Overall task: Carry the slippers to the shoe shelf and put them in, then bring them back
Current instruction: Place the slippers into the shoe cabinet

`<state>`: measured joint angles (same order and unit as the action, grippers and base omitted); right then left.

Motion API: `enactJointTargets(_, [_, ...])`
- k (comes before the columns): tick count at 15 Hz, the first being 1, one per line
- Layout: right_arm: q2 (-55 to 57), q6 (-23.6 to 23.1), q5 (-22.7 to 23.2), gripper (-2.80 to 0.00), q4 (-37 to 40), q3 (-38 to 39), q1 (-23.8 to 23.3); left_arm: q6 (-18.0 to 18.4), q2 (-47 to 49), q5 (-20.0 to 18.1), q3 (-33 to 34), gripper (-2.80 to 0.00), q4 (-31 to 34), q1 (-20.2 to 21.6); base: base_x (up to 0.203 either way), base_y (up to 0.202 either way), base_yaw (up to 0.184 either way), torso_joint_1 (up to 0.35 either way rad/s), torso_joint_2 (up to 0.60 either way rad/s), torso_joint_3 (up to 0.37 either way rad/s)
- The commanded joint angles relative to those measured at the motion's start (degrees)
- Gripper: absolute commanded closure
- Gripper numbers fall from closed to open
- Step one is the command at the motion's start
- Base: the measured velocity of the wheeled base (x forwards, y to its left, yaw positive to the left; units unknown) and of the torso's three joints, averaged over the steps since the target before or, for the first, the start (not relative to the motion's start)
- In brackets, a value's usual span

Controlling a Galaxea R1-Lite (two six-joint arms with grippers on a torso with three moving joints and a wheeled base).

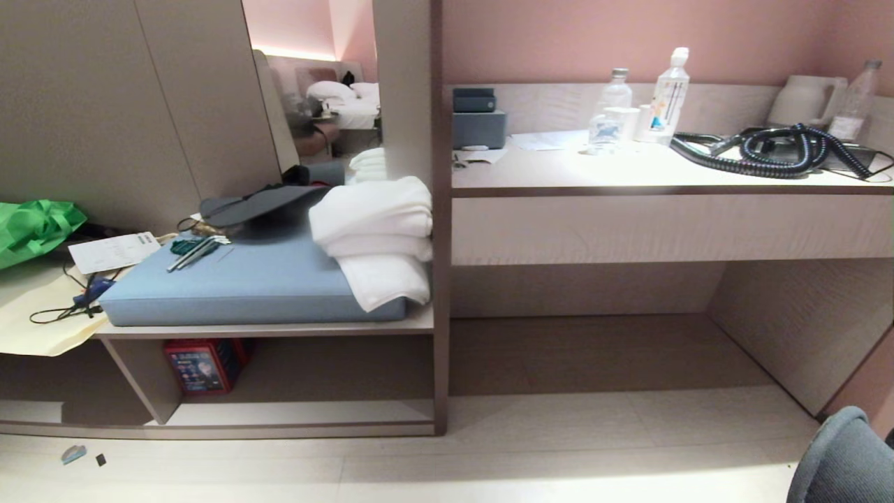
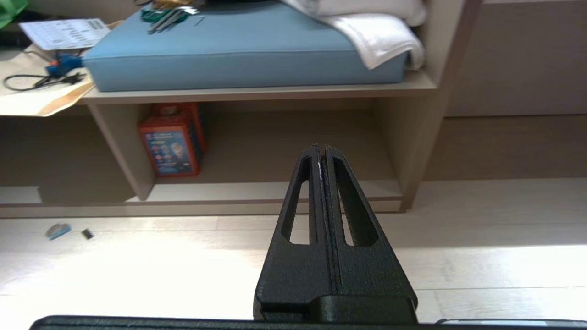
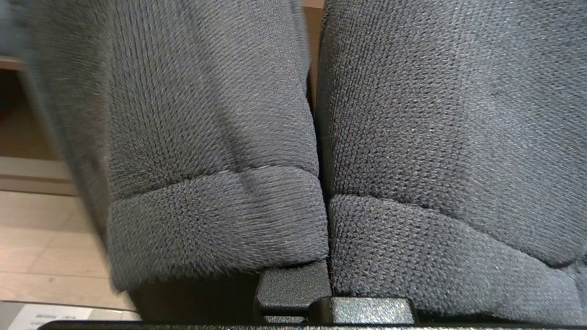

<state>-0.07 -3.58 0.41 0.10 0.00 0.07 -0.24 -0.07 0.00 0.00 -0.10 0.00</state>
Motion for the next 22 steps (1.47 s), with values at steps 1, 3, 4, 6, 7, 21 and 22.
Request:
enactJointTargets(1, [0.0, -0.1, 0.0, 0.00, 0.0, 0.0, 0.0, 0.0, 0.0, 0.0, 0.0, 0.00, 0.0, 0.0, 0.000, 0.197, -0.002, 0.003, 0.00, 0.007])
enactJointTargets(3, [0.0, -0.1, 0.0, 0.00, 0.0, 0.0, 0.0, 0.0, 0.0, 0.0, 0.0, 0.00, 0.0, 0.0, 0.000, 0.193, -0.001, 0.001, 0.00, 0.003])
enactJointTargets(4, [0.0, 0.0, 0.0, 0.00, 0.0, 0.0, 0.0, 0.0, 0.1, 0.0, 0.0, 0.00, 0.0, 0.0, 0.000, 0.193, -0.001, 0.004, 0.00, 0.000])
enactJointTargets(6, [0.0, 0.0, 0.0, 0.00, 0.0, 0.0, -0.1, 0.0, 0.0, 0.0, 0.0, 0.00, 0.0, 0.0, 0.000, 0.196, -0.001, 0.004, 0.00, 0.003])
enactJointTargets(7, [0.0, -0.1, 0.0, 0.00, 0.0, 0.0, 0.0, 0.0, 0.0, 0.0, 0.0, 0.00, 0.0, 0.0, 0.000, 0.197, 0.000, -0.004, 0.00, 0.000])
enactJointTargets(21, [0.0, -0.1, 0.0, 0.00, 0.0, 0.0, -0.1, 0.0, 0.0, 0.0, 0.0, 0.00, 0.0, 0.0, 0.000, 0.197, -0.002, 0.004, 0.00, 0.001])
enactJointTargets(22, [0.0, -0.1, 0.0, 0.00, 0.0, 0.0, 0.0, 0.0, 0.0, 0.0, 0.0, 0.00, 0.0, 0.0, 0.000, 0.197, -0.003, 0.005, 0.00, -0.001])
